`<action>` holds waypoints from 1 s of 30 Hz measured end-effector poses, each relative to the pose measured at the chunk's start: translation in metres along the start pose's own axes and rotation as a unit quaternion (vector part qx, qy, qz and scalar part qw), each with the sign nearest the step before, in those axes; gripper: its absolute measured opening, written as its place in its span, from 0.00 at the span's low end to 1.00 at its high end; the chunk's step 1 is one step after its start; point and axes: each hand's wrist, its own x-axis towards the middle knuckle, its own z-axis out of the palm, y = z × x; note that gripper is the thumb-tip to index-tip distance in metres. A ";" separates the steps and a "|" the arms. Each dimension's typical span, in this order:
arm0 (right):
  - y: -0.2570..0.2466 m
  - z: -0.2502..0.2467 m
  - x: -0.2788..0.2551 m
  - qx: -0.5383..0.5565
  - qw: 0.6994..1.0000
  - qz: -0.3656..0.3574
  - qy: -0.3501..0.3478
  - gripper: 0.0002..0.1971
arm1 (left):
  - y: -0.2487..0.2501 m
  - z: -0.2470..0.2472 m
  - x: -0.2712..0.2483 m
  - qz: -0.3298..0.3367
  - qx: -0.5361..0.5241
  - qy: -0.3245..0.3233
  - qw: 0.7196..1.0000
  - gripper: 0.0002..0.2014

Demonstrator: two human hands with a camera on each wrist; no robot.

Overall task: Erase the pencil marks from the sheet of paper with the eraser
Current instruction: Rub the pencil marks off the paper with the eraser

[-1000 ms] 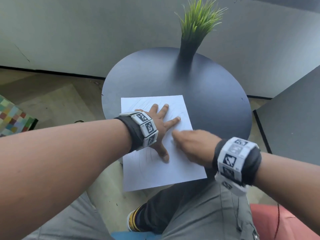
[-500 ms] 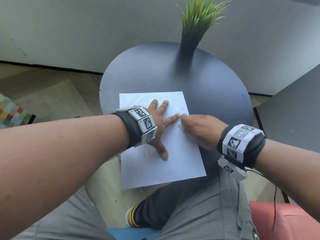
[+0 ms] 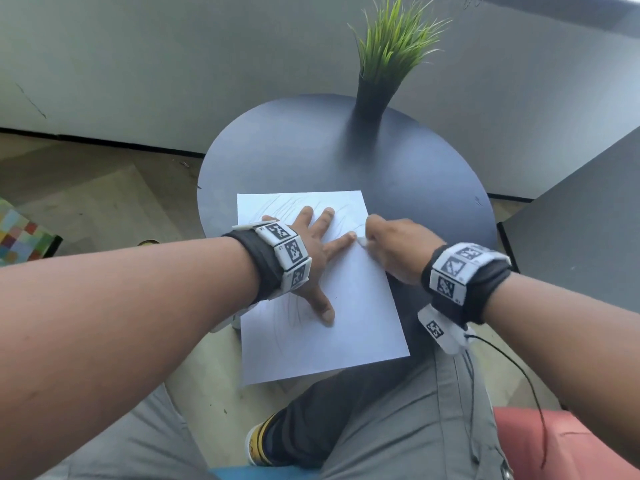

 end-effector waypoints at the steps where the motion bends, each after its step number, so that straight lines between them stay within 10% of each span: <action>1: 0.000 0.002 0.001 -0.003 1.000 0.007 0.007 0.10 | 0.000 0.001 -0.001 0.000 -0.003 0.001 1.000 0.73; 5: -0.037 0.026 -0.028 -0.022 0.989 -0.123 -0.079 0.08 | -0.002 0.002 -0.002 0.002 -0.017 0.010 1.000 0.75; 10: -0.013 0.007 0.001 -0.020 1.000 0.001 0.015 0.08 | -0.004 0.004 -0.002 0.005 -0.023 0.013 1.000 0.75; 14: -0.044 0.025 -0.023 -0.046 0.985 -0.143 -0.087 0.13 | -0.004 0.002 -0.002 0.005 -0.033 -0.002 0.999 0.75; 18: -0.014 0.004 0.005 -0.024 1.000 -0.005 0.015 0.10 | -0.005 0.005 -0.002 0.006 -0.030 0.013 0.999 0.74; 23: -0.045 0.021 -0.024 -0.026 0.988 -0.141 -0.060 0.13 | -0.005 0.001 -0.002 0.008 -0.039 -0.003 0.999 0.74; 27: -0.014 0.009 0.004 -0.022 0.999 -0.020 0.016 0.10 | -0.007 0.006 0.000 0.009 -0.033 0.012 0.999 0.74; 30: -0.036 0.026 -0.022 -0.056 0.986 -0.149 -0.046 0.09 | -0.006 0.007 0.000 0.008 -0.033 0.009 0.999 0.75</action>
